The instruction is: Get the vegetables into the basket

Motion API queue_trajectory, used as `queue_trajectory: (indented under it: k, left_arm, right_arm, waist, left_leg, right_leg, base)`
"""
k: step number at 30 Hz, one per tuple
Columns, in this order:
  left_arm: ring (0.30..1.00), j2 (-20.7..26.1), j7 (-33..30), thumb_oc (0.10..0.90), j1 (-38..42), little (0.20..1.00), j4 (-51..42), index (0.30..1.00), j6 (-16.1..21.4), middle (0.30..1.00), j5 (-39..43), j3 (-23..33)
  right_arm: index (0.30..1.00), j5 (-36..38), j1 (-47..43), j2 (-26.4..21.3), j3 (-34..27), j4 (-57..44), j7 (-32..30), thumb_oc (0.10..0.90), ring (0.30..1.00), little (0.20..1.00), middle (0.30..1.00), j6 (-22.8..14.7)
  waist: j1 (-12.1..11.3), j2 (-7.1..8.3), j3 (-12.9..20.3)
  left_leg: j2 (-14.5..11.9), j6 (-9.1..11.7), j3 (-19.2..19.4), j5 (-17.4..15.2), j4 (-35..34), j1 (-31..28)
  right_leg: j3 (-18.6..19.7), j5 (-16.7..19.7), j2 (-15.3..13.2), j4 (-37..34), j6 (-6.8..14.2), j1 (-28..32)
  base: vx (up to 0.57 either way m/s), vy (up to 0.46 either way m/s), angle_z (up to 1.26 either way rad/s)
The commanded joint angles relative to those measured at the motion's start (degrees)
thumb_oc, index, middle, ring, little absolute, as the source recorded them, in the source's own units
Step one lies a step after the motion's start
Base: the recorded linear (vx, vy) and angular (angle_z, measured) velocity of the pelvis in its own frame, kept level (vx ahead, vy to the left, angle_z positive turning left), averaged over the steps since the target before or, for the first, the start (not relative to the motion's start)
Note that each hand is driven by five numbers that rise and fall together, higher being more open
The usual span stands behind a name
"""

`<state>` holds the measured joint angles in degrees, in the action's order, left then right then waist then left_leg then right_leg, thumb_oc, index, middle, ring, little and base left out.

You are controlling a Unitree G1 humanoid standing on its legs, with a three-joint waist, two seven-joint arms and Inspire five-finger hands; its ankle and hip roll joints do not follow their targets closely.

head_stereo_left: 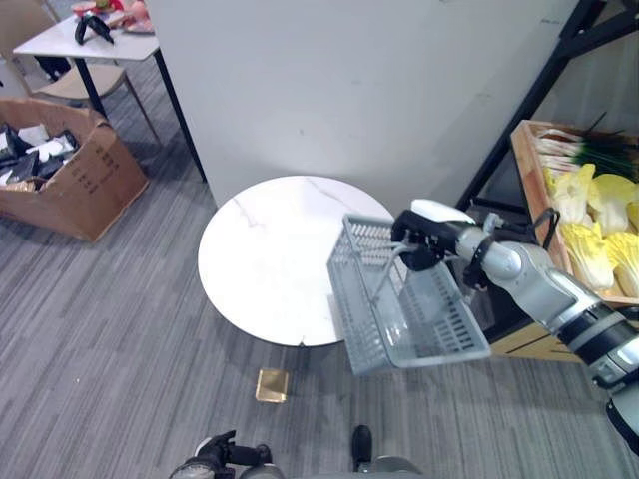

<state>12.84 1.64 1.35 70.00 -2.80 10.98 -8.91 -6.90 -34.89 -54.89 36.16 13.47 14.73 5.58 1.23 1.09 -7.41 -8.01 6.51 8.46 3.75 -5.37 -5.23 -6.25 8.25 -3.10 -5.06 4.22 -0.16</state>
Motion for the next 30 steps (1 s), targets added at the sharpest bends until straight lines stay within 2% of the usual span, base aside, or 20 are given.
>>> queue_trajectory:
  k: [1, 8, 16, 21, 30]
  left_arm:
    - [1.0, 0.2, 1.1, 0.9, 1.3, 1.0, 4.6, 1.0, -0.6, 1.0, -3.3, -3.4]
    - [1.0, -0.4, 1.6, 0.9, 1.1, 1.0, 3.8, 1.0, -0.7, 1.0, -4.0, -3.4]
    - [1.0, -0.6, 1.7, 0.9, 1.1, 1.0, 3.2, 1.0, -0.9, 1.0, -3.8, -3.4]
    - [1.0, -0.5, 1.9, 0.9, 1.1, 1.0, 2.8, 1.0, -0.9, 1.0, -3.9, -3.4]
    - [1.0, -0.2, 2.0, 0.9, 0.9, 1.0, 3.1, 1.0, -0.8, 1.0, -4.0, -2.6]
  right_arm:
    - [0.3, 0.4, -8.3, -2.2, -9.9, -2.8, -3.2, 0.4, 0.3, 0.3, 0.3, -2.3]
    - [0.3, -1.8, 0.2, -5.0, -14.9, -0.7, -2.5, 0.4, 0.3, 0.3, 0.3, -2.0]
    - [0.3, -3.2, 7.6, -4.9, -18.8, 3.1, -2.5, 0.4, 0.3, 0.3, 0.3, -1.8]
    - [0.3, -6.1, 12.4, -3.6, -20.8, 9.0, -3.4, 0.4, 0.3, 0.3, 0.3, -1.5]
    - [0.3, -6.6, 17.6, 0.5, -22.5, 14.9, -5.3, 0.4, 0.3, 0.3, 0.3, -2.8]
  waist:
    - [-0.7, 2.83, 2.0]
    - [0.4, 2.22, 2.0]
    - [1.1, 1.82, 2.1]
    - [1.3, 1.48, 1.8]
    - [1.5, 0.98, 1.6]
  left_leg:
    - [2.4, 1.2, 0.9, -1.8, 0.4, -1.2]
    - [2.4, 1.2, 1.7, -1.9, 0.4, -1.6]
    - [2.3, 1.2, 1.9, -2.1, 0.4, -2.0]
    - [2.2, 1.2, 1.8, -2.1, 0.4, -2.3]
    - [1.9, 1.2, 1.8, -2.2, 0.4, -3.0]
  right_leg:
    - [-0.1, -7.1, -3.3, 0.1, 5.8, 6.9]
    - [0.3, -6.8, -3.3, 0.1, 5.9, 6.8]
    - [0.6, -7.0, -3.2, 0.1, 5.9, 7.2]
    - [0.6, -7.1, -3.0, 0.1, 5.8, 7.4]
    - [1.1, -7.4, -2.6, 0.1, 5.6, 7.8]
  base:
    - [-0.01, 0.004, -0.04]
    - [0.0, -0.003, -0.02]
    - [0.0, -0.012, -0.05]
    - [0.0, 0.0, 0.0]
    - [0.0, -0.005, -0.02]
